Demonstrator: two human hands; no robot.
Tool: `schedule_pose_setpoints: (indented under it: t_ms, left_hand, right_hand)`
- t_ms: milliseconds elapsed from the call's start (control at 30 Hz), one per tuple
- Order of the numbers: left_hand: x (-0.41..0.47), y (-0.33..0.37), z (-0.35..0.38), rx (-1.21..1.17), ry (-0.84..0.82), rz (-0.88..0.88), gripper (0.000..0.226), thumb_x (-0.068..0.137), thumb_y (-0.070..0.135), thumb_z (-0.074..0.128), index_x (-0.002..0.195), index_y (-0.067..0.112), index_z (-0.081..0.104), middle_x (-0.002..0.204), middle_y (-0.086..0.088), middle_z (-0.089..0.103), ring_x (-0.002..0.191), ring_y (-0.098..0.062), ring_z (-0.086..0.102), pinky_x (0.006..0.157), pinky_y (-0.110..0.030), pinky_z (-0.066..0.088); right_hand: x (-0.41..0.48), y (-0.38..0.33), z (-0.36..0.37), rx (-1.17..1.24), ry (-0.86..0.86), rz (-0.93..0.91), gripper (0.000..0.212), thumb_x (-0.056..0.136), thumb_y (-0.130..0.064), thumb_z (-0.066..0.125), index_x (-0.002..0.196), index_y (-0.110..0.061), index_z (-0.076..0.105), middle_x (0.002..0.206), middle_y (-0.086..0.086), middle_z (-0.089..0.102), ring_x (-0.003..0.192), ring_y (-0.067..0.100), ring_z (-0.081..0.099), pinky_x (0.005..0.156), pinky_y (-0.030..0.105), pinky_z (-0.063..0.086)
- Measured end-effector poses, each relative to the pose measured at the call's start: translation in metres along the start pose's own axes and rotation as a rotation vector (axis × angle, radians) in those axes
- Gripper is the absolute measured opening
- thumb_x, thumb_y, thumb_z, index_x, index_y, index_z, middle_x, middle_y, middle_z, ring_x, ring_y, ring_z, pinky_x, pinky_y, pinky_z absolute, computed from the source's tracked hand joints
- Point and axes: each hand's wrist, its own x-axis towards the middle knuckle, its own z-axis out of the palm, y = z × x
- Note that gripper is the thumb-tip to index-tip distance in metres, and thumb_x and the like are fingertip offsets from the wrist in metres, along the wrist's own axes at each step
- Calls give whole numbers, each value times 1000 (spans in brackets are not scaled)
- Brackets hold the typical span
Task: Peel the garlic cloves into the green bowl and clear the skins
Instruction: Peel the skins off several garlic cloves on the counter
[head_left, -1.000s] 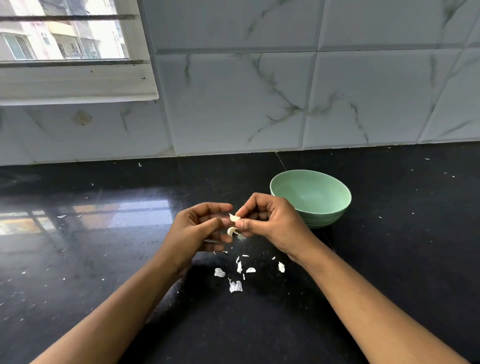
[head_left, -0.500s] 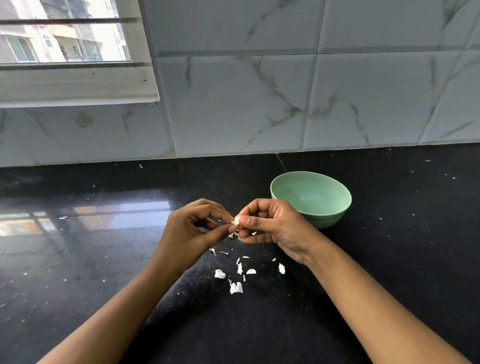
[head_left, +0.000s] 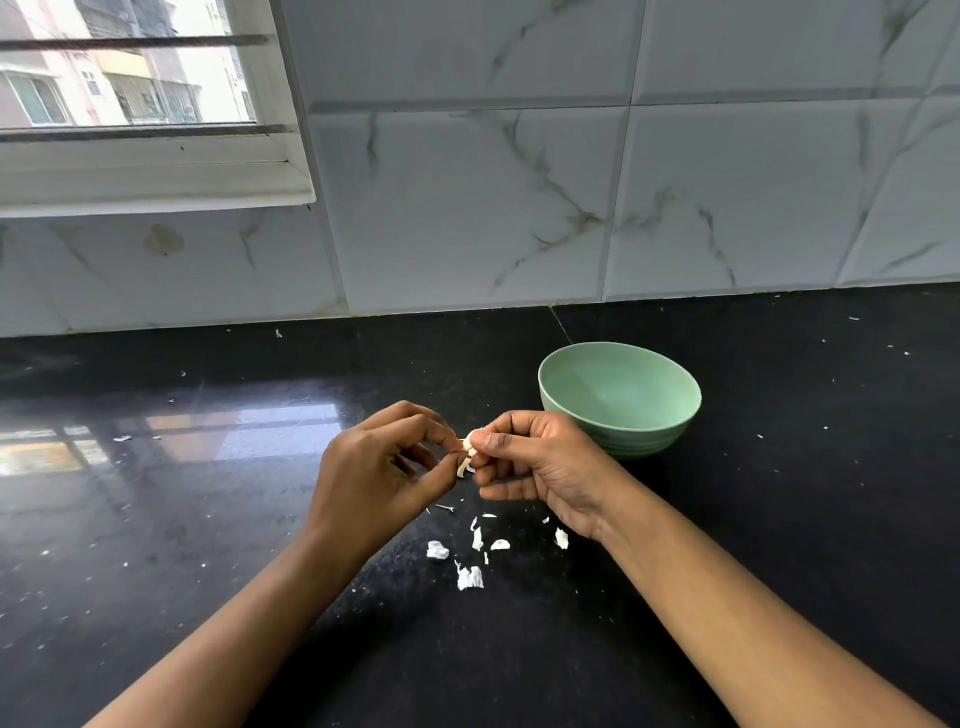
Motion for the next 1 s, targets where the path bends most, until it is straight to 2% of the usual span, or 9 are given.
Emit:
schedule_pose_setpoints:
  t_ms: [100, 233, 333, 433, 633, 800, 900, 1000]
  left_hand:
    - [-1, 1, -1, 57, -21, 42, 7, 76, 31, 67, 76, 24, 69, 88, 19, 63, 61, 0, 64, 53, -19, 51]
    - [-1, 1, -1, 70, -30, 52, 5, 76, 34, 65, 78, 30, 65, 81, 18, 66, 61, 4, 63, 54, -16, 49]
    - [-1, 0, -1, 63, -60, 64, 7, 76, 33, 65, 78, 27, 68, 77, 18, 67, 60, 4, 62, 53, -14, 48]
    - [-1, -1, -2, 85, -99, 91, 13, 77, 34, 65, 78, 22, 70, 78, 16, 68, 59, 3, 61, 53, -10, 45]
    - [1, 2, -4, 85, -173, 155, 6, 76, 31, 62, 79, 28, 66, 78, 15, 68, 59, 9, 56, 54, -5, 39]
    - [1, 1, -6, 56, -192, 228, 5, 78, 27, 65, 81, 29, 65, 86, 14, 68, 62, 3, 61, 54, -7, 40]
    - [1, 0, -7, 109, -195, 306, 4, 79, 26, 65, 82, 30, 66, 88, 14, 68, 65, -4, 67, 51, -18, 47]
    - [1, -1, -7, 181, -174, 359, 4, 79, 24, 66, 78, 24, 70, 89, 13, 69, 61, -1, 63, 47, -25, 48]
  right_hand:
    - [0, -1, 0, 10, -18, 37, 9, 86, -12, 64, 78, -9, 60, 67, 3, 64, 56, 9, 61, 52, 23, 55]
    - [-2, -4, -1, -3, -73, 100, 9, 90, -13, 58, 83, -7, 60, 67, 4, 62, 54, 10, 59, 46, 21, 52]
    - [-3, -5, -2, -52, -124, 125, 12, 92, -15, 54, 89, -6, 60, 71, 5, 62, 56, 11, 58, 45, 20, 50]
    - [-4, -8, -4, -123, -153, 141, 15, 92, -15, 51, 84, -7, 61, 74, 7, 64, 55, 10, 57, 43, 19, 48]
    - [-5, -9, -8, -253, -181, 124, 25, 92, -26, 56, 78, -7, 62, 69, 7, 65, 51, 10, 55, 41, 16, 44]
    - [-4, -11, -13, -208, -238, 222, 22, 92, -22, 56, 88, -2, 64, 70, 5, 67, 47, 5, 54, 39, 13, 42]
    - [-4, -12, -13, -202, -236, 262, 18, 92, -19, 55, 88, -4, 64, 71, 6, 68, 47, 5, 54, 39, 13, 42]
    - [-4, -11, -13, -194, -215, 274, 15, 90, -18, 57, 88, -6, 65, 73, 5, 68, 49, 6, 54, 39, 13, 42]
